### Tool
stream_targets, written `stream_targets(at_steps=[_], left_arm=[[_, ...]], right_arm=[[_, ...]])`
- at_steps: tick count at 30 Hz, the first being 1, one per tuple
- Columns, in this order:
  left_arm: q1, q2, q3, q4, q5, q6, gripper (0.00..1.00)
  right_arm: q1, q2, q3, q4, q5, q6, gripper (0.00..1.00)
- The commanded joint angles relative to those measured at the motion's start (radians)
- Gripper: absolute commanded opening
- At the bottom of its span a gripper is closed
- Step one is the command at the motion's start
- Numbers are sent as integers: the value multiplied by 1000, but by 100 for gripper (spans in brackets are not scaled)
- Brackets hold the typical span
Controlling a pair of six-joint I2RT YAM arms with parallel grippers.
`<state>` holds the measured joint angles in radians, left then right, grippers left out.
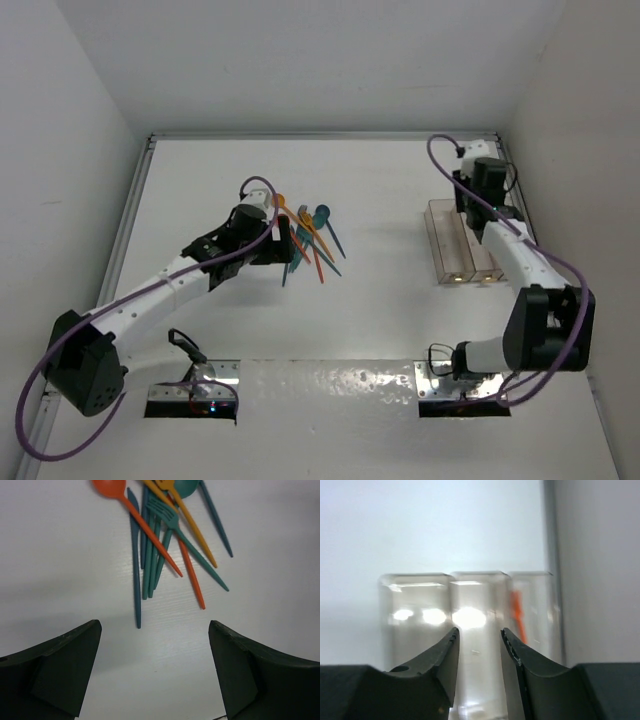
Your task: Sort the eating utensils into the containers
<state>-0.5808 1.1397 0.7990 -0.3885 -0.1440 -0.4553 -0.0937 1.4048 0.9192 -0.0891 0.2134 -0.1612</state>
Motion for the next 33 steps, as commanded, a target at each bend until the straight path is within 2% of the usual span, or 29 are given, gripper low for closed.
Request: stream_targets(at_steps=[1,2,5,9,14,17,21,25,33], left_arm=[[12,60,72,-33,-48,-68,86],[15,83,91,-61,-66,-81,86],[35,77,83,-61,-63,-105,85],[111,52,51,-79,-31,-86,87],[287,-9,6,-98,57,6,88],[294,-37,15,-130,34,55,89],[294,-72,0,-139,8,92,89],[294,-116,-46,-118,-22,95,89],[294,-106,-38,-113,-29,95,90]], right_arm=[[156,-67,26,-35,47,158,39],[222,-81,21,-40,34,226,39],[349,-84,14,-41,6,284,40],[491,-30,30,-38,-98,304,38],[656,146,112,-46,-141,281,34],[718,246,151,-23,-169,270,31],[765,364,226,-11,-189,253,25],[790,459,282,-1,-244,256,26],[810,592,386,-31,-267,262,26]])
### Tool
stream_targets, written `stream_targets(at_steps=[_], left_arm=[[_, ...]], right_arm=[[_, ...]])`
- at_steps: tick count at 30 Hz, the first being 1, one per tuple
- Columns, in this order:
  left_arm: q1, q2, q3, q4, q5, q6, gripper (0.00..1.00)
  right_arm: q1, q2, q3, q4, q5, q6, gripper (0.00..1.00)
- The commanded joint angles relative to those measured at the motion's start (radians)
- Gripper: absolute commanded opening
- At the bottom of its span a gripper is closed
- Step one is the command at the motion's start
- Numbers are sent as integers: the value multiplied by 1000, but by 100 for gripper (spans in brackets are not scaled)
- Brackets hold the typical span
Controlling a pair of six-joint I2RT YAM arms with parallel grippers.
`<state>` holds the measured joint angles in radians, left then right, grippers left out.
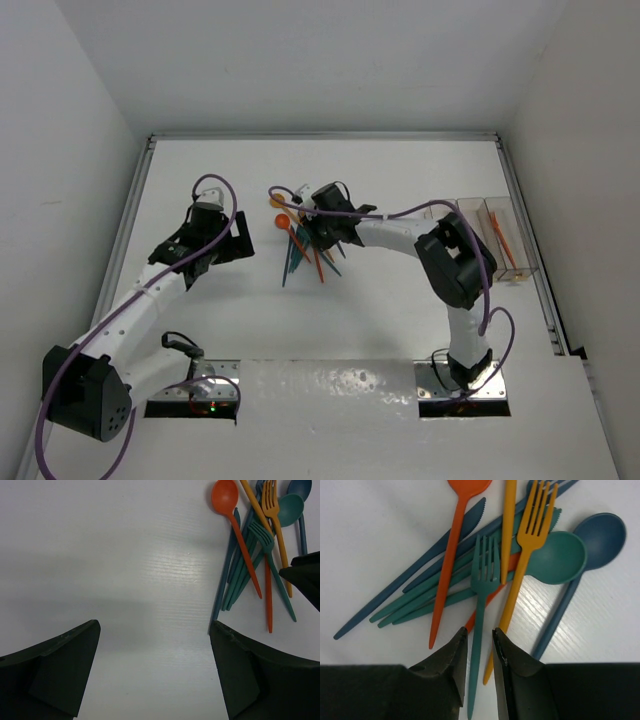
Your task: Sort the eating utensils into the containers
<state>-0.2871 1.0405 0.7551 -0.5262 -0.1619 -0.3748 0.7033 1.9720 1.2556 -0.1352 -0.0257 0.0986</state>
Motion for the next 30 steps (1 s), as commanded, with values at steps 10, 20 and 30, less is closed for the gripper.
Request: stream_targets(at_steps=[10,20,30], left_arm=[[0,-13,6,29,-5,16,90],[0,-4,6,38,12,19,90],[0,4,6,45,33,22,90]], right_arm=[[21,61,41,2,-23,-7,25],[19,28,-12,11,-29,-34,25],[21,-15,-22,6,-82,-46,29]])
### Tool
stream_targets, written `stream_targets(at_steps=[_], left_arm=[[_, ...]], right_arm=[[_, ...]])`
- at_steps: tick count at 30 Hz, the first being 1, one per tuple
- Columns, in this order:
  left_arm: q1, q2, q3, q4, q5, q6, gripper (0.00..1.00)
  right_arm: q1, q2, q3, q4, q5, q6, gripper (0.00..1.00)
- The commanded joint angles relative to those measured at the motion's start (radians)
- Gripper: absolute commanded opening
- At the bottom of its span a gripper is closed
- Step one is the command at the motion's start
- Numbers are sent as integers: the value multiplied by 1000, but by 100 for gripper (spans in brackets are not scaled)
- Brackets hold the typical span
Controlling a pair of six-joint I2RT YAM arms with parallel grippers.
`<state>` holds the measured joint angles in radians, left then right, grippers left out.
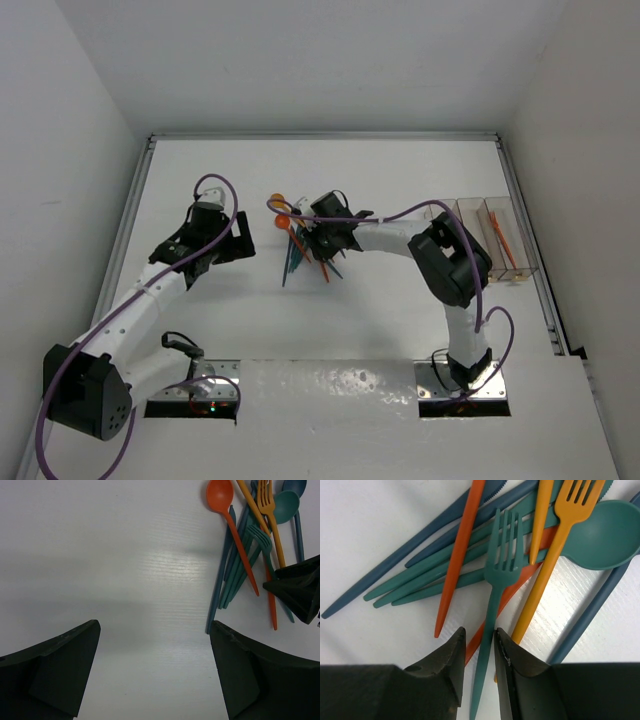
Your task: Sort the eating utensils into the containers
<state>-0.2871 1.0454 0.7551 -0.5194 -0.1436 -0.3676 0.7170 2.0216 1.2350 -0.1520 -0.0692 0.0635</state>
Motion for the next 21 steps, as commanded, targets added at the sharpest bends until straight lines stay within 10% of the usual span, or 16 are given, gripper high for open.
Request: stream_targets(at_steps=[1,21], left_arm=[[0,1,6,39,16,15,90],[0,4,7,39,19,18,90]], right_arm=[[7,-66,1,22,-37,-10,29],[6,-43,-2,-3,23,-28,2]])
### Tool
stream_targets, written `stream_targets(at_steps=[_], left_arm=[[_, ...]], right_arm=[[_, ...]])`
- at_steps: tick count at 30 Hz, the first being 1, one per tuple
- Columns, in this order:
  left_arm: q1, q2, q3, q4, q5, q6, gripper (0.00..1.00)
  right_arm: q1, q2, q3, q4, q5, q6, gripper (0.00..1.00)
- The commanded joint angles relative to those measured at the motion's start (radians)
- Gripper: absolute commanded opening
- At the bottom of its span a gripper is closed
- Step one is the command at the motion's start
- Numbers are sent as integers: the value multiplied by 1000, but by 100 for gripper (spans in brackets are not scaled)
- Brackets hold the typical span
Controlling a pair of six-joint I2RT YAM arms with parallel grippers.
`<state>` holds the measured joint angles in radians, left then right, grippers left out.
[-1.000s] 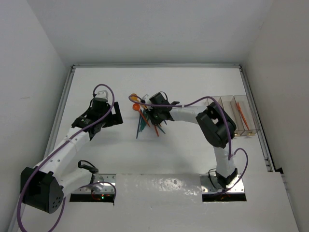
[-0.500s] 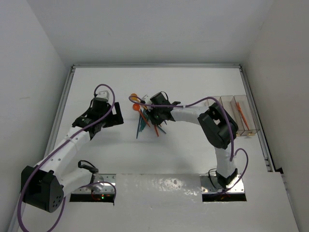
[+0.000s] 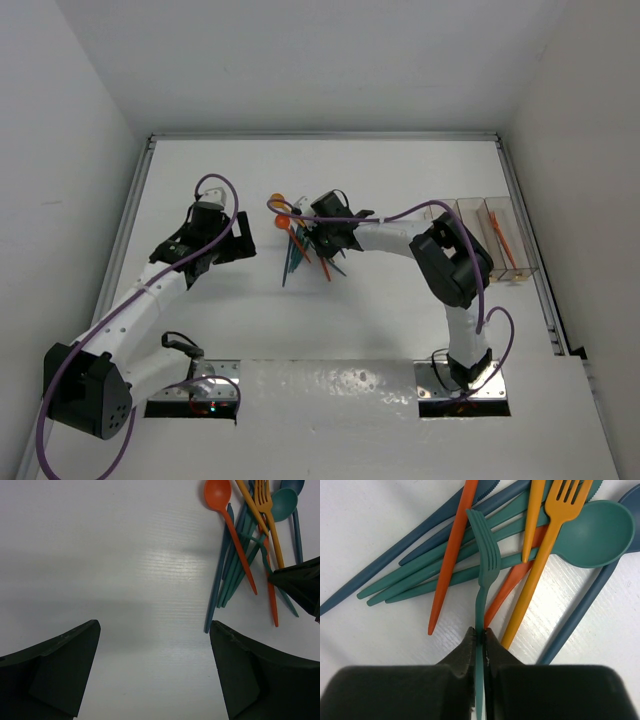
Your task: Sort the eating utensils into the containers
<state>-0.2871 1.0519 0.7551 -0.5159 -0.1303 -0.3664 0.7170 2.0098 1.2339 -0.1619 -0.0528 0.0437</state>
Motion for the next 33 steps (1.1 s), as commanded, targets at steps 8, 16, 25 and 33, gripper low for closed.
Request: stream_targets(at_steps=[8,16,25,33], left_arm=[[0,-4,9,33,5,17,90],[2,-18,9,31,3,14,90],[0,-27,15,25,8,17,90],[0,-32,21,17,29,27,90]], right_arm=[[6,-110,30,-8,19,-25,0],[-75,-273,24,-63,97,-103,0],[-431,-502,-103,-137,96,-240,0],[-763,-611,-166,-128,88,-375,0]])
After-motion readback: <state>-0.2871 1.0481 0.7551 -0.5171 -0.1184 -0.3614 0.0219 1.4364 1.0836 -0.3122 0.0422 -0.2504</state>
